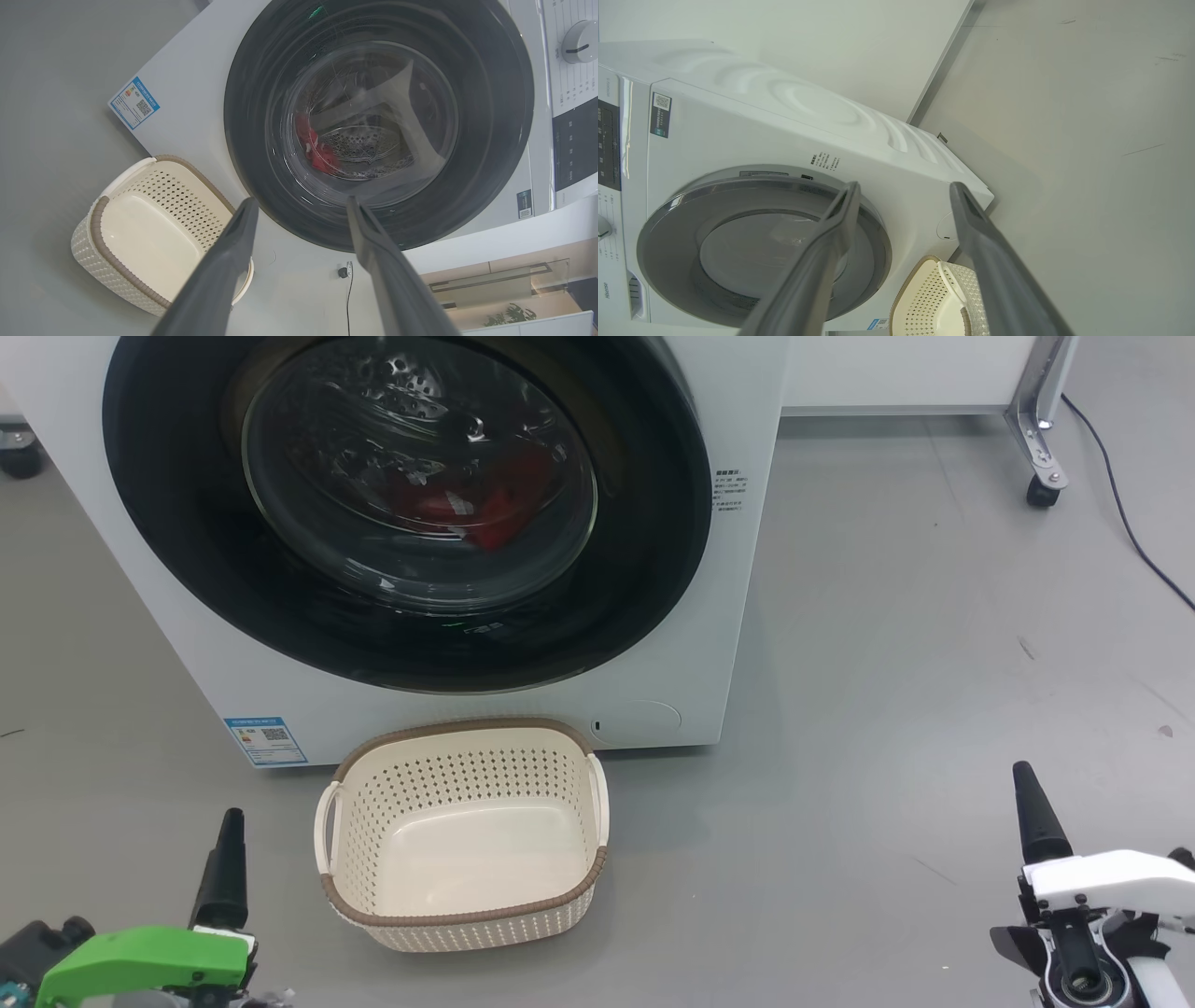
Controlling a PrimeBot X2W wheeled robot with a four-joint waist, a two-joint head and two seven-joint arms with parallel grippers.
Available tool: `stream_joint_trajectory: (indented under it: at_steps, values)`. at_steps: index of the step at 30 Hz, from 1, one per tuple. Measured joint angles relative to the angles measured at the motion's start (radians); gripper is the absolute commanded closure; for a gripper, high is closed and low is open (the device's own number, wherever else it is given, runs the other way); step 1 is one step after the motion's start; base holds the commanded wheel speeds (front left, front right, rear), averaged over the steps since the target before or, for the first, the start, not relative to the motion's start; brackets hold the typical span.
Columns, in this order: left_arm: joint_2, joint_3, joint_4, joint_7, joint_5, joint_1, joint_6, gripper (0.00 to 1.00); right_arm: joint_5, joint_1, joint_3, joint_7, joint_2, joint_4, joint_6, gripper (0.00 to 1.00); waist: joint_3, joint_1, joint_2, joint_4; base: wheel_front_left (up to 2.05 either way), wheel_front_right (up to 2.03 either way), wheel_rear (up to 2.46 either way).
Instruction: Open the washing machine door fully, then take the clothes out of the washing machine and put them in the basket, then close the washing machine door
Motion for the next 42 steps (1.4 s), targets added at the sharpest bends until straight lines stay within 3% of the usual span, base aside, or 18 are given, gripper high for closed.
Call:
stream_joint_trajectory:
  at_steps: [7,17,23,42]
  values:
    - [0.025,-0.002,-0.02,-0.023,0.176,-0.008,0.014,0.0,-0.176,-0.02,0.059,-0.024,-0.045,0.001,-0.014,0.0,0.0,0.0,0.0,0.0,0.0,0.0,0.0]
    - [0.046,-0.047,-0.057,-0.061,0.442,-0.018,0.054,0.0,-0.478,-0.056,0.171,-0.064,-0.096,-0.014,-0.083,0.0,0.0,0.0,0.0,0.001,0.0,0.0,0.0]
    - [0.045,-0.068,-0.063,-0.079,0.546,-0.018,0.072,0.0,-0.565,-0.056,0.211,-0.079,-0.09,-0.018,-0.115,0.0,0.0,0.0,0.0,0.0,0.0,0.0,0.0]
    - [0.036,-0.125,-0.082,-0.145,0.843,-0.018,0.1,0.0,-0.824,-0.064,0.289,-0.147,-0.082,-0.014,-0.163,0.0,-0.002,0.0,0.0,0.001,0.0,0.0,0.0]
